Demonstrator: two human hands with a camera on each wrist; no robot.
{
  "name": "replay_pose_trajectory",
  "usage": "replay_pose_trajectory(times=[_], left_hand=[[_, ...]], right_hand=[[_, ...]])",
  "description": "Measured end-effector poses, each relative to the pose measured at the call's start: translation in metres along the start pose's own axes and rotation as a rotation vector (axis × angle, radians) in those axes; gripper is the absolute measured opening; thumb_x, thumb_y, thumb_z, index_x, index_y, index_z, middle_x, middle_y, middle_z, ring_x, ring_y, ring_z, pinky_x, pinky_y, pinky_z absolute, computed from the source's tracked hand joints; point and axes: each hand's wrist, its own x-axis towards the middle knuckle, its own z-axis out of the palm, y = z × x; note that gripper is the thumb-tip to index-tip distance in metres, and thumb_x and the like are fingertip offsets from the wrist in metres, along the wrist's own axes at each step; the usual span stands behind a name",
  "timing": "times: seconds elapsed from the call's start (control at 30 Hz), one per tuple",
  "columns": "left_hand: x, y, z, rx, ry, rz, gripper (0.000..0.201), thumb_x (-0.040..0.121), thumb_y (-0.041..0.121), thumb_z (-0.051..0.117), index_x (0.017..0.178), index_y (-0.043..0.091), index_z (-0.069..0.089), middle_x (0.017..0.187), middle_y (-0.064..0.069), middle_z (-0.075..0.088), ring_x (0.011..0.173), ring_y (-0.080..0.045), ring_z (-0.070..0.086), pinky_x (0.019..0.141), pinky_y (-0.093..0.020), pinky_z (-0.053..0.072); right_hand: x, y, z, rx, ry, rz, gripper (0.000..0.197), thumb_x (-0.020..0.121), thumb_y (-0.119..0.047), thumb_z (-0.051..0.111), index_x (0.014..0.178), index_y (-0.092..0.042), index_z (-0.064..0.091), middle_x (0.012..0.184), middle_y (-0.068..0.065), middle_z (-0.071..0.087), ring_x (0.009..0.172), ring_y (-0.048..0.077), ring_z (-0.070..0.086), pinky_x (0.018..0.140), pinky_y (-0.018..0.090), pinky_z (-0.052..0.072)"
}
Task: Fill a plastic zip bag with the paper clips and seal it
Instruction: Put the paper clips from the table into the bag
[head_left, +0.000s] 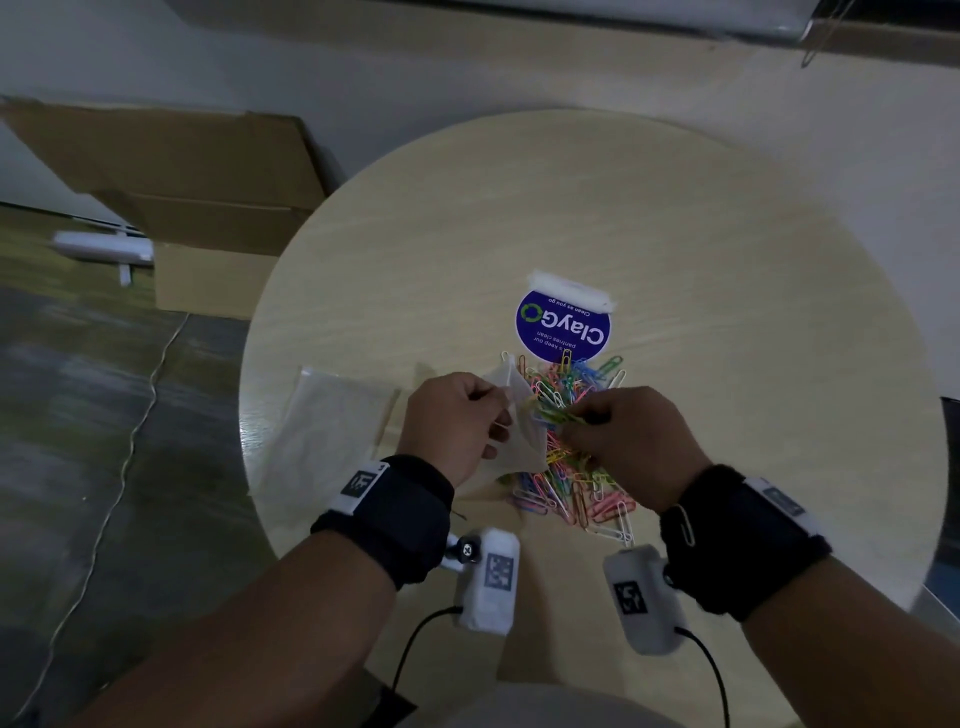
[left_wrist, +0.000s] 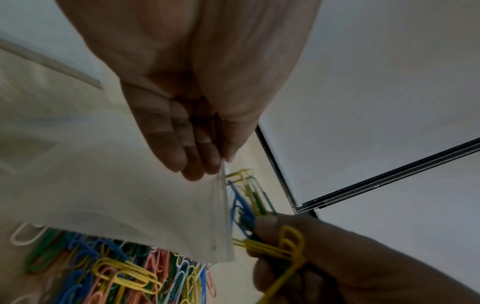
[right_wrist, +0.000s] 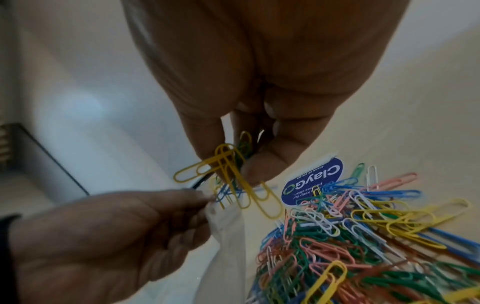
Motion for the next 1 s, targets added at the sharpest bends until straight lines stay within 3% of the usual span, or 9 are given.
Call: replay_pose_trajectory(times=[0.2, 0.3, 0.4, 0.5, 0.57, 0.67, 0.77, 0.9, 1.0], left_hand=[[-0.002, 0.002, -0.001, 0.053, -0.032, 0.032, 0.023, 0.096, 0.020, 0.065, 0.080, 0.005, 0.072, 0.071, -0.007, 0.074, 0.067, -0.023, 0.072, 0.057, -0.030, 0.060], [-0.002, 0.002, -0.002, 0.024, -0.035, 0.007, 0.020, 0.097, 0.018, 0.064, 0.082, 0.007, 0.072, 0.071, -0.008, 0.074, 0.069, -0.025, 0.072, 0.060, -0.036, 0.061], [-0.002, 0.002, -0.005, -0.016, -0.035, -0.018, 0.019, 0.096, 0.016, 0.064, 0.084, 0.005, 0.072, 0.072, -0.011, 0.073, 0.066, -0.024, 0.070, 0.061, -0.037, 0.060], [-0.003, -0.001, -0.009, -0.021, -0.031, -0.019, 0.020, 0.096, 0.018, 0.065, 0.081, 0.006, 0.071, 0.068, -0.007, 0.072, 0.065, -0.021, 0.070, 0.057, -0.033, 0.059], [-0.003, -0.003, -0.015, -0.026, -0.022, -0.007, 0.023, 0.095, 0.019, 0.065, 0.076, 0.008, 0.069, 0.064, -0.004, 0.071, 0.063, -0.019, 0.070, 0.055, -0.029, 0.055], [-0.004, -0.008, -0.025, -0.027, -0.002, 0.005, 0.026, 0.095, 0.019, 0.066, 0.073, 0.006, 0.069, 0.062, -0.003, 0.070, 0.062, -0.018, 0.069, 0.054, -0.028, 0.054], [-0.005, -0.010, -0.032, -0.031, 0.006, -0.005, 0.025, 0.094, 0.020, 0.067, 0.073, 0.007, 0.069, 0.062, -0.002, 0.070, 0.061, -0.017, 0.068, 0.053, -0.028, 0.053], [-0.008, -0.013, -0.034, -0.022, 0.010, -0.013, 0.025, 0.095, 0.021, 0.066, 0.075, 0.006, 0.069, 0.065, -0.004, 0.071, 0.064, -0.019, 0.069, 0.052, -0.027, 0.053], [-0.009, -0.013, -0.034, 0.008, 0.006, 0.011, 0.025, 0.095, 0.023, 0.066, 0.077, 0.007, 0.069, 0.069, -0.004, 0.072, 0.071, -0.023, 0.072, 0.054, -0.027, 0.054]], right_hand=[[0.010, -0.016, 0.017, -0.312, 0.026, -0.145, 0.015, 0.077, -0.026, 0.063, 0.087, -0.019, 0.072, 0.081, 0.003, 0.071, 0.078, 0.022, 0.063, 0.065, 0.027, 0.044], [0.010, -0.021, 0.018, -0.171, 0.047, -0.200, 0.029, 0.079, -0.023, 0.067, 0.107, -0.019, 0.068, 0.097, 0.001, 0.073, 0.089, 0.018, 0.066, 0.079, 0.029, 0.052], [0.007, -0.023, 0.015, 0.039, 0.028, -0.160, 0.036, 0.082, -0.005, 0.059, 0.116, -0.014, 0.066, 0.106, -0.002, 0.073, 0.093, 0.004, 0.066, 0.086, 0.013, 0.049], [0.006, -0.018, 0.010, 0.369, -0.003, -0.066, 0.033, 0.082, 0.003, 0.056, 0.106, -0.015, 0.071, 0.096, -0.002, 0.075, 0.087, 0.007, 0.070, 0.082, 0.027, 0.057], [0.009, -0.003, 0.004, 0.439, 0.102, -0.014, 0.021, 0.080, -0.009, 0.063, 0.092, -0.023, 0.073, 0.083, -0.003, 0.076, 0.081, 0.015, 0.072, 0.074, 0.035, 0.058], [0.017, 0.045, 0.000, 0.108, 0.218, 0.133, 0.014, 0.078, -0.029, 0.068, 0.092, -0.027, 0.069, 0.086, -0.004, 0.073, 0.084, 0.023, 0.069, 0.073, 0.030, 0.050], [0.028, 0.083, 0.010, -0.207, 0.192, 0.210, 0.051, 0.084, -0.039, 0.064, 0.129, -0.016, 0.054, 0.127, 0.014, 0.055, 0.111, 0.034, 0.055, 0.095, 0.040, 0.044], [0.064, 0.084, 0.021, -0.302, 0.198, 0.087, 0.063, 0.094, -0.041, 0.050, 0.147, -0.016, 0.027, 0.153, 0.010, 0.028, 0.136, 0.036, 0.030, 0.112, 0.048, 0.029], [0.085, 0.080, 0.031, -0.456, 0.084, -0.071, 0.052, 0.096, -0.035, 0.045, 0.144, -0.021, 0.032, 0.155, 0.007, 0.029, 0.137, 0.034, 0.030, 0.111, 0.047, 0.032]])
